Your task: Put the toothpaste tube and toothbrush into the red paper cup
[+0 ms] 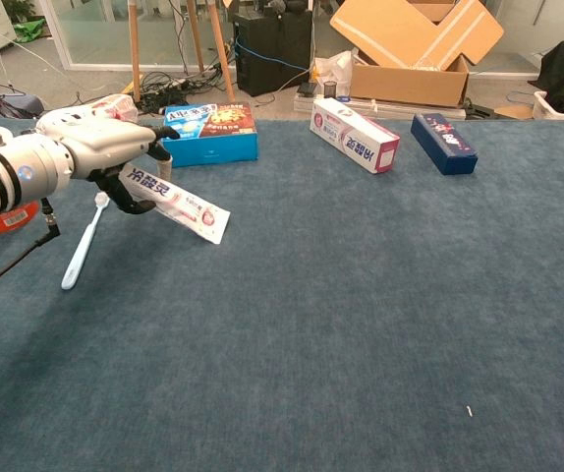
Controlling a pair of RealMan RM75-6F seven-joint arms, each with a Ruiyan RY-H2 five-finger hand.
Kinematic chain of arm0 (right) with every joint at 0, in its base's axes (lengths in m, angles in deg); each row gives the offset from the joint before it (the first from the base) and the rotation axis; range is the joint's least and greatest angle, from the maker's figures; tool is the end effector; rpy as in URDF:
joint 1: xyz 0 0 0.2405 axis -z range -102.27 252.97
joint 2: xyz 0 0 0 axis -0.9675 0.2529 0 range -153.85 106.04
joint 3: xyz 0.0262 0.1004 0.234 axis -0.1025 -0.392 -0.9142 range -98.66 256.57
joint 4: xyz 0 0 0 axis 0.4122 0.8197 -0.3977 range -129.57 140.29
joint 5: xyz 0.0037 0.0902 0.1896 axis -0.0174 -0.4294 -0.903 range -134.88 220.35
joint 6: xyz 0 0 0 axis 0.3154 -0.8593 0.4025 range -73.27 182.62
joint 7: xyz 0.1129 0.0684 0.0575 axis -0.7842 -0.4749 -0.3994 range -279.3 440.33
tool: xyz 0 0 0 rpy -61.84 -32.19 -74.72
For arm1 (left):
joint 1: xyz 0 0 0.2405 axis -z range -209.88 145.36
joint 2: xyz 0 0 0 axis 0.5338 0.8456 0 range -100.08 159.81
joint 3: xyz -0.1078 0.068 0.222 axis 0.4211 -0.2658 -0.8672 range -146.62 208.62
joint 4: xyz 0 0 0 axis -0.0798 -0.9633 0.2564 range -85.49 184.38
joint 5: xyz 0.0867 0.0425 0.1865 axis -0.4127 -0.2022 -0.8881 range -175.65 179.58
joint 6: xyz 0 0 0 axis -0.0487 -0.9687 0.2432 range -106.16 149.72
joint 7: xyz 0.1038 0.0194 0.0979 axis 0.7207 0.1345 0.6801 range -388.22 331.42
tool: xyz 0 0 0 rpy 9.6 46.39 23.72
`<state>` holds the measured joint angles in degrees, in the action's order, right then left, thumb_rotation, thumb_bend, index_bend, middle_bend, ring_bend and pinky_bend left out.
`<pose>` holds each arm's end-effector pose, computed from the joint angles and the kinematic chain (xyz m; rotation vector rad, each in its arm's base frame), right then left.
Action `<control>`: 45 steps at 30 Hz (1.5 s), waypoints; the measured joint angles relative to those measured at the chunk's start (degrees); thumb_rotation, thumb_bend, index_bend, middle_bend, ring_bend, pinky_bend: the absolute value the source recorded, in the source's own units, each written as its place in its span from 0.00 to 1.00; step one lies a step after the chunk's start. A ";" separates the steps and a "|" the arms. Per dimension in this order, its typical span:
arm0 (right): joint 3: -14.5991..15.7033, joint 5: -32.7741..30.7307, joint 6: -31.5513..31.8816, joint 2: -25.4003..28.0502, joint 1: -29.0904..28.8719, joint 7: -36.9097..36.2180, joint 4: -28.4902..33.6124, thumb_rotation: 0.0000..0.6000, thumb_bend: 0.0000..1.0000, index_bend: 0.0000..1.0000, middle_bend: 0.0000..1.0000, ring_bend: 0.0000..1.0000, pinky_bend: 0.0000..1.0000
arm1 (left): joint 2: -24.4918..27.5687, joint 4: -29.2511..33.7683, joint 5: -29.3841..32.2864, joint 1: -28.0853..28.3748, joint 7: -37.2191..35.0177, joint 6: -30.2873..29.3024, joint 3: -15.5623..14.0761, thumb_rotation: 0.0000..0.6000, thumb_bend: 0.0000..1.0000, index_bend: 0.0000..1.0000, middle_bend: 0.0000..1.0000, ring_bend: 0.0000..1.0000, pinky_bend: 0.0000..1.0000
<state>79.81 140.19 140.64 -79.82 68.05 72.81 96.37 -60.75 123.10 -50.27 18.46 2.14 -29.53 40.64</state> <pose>-0.2974 -0.1784 0.1876 1.6171 -0.8202 0.9630 -0.1530 0.3965 -0.0137 -1.8571 -0.7624 -0.6960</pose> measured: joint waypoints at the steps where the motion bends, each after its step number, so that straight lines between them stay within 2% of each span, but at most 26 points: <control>1: 0.00 0.02 0.01 -0.01 -0.01 0.04 0.03 1.00 0.00 0.07 0.09 0.11 0.44 | 0.13 0.24 -0.01 -0.01 0.08 -0.13 0.04 1.00 0.35 0.90 0.00 0.00 0.00; 26: -0.08 0.45 -0.03 0.01 -0.36 0.96 1.01 1.00 0.00 0.07 0.09 0.11 0.44 | 5.11 6.87 1.49 0.15 4.18 -3.54 1.06 1.00 0.35 0.90 0.00 0.00 0.00; 45: -0.15 2.19 2.47 1.72 0.25 2.55 3.15 1.00 0.00 0.07 0.09 0.11 0.44 | 15.08 16.55 5.36 -0.69 9.13 -9.85 2.98 1.00 0.37 0.90 0.00 0.00 0.00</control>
<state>79.66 142.38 143.11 -78.10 68.30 75.36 99.52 -45.66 139.65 -44.91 17.77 11.27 -39.37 43.62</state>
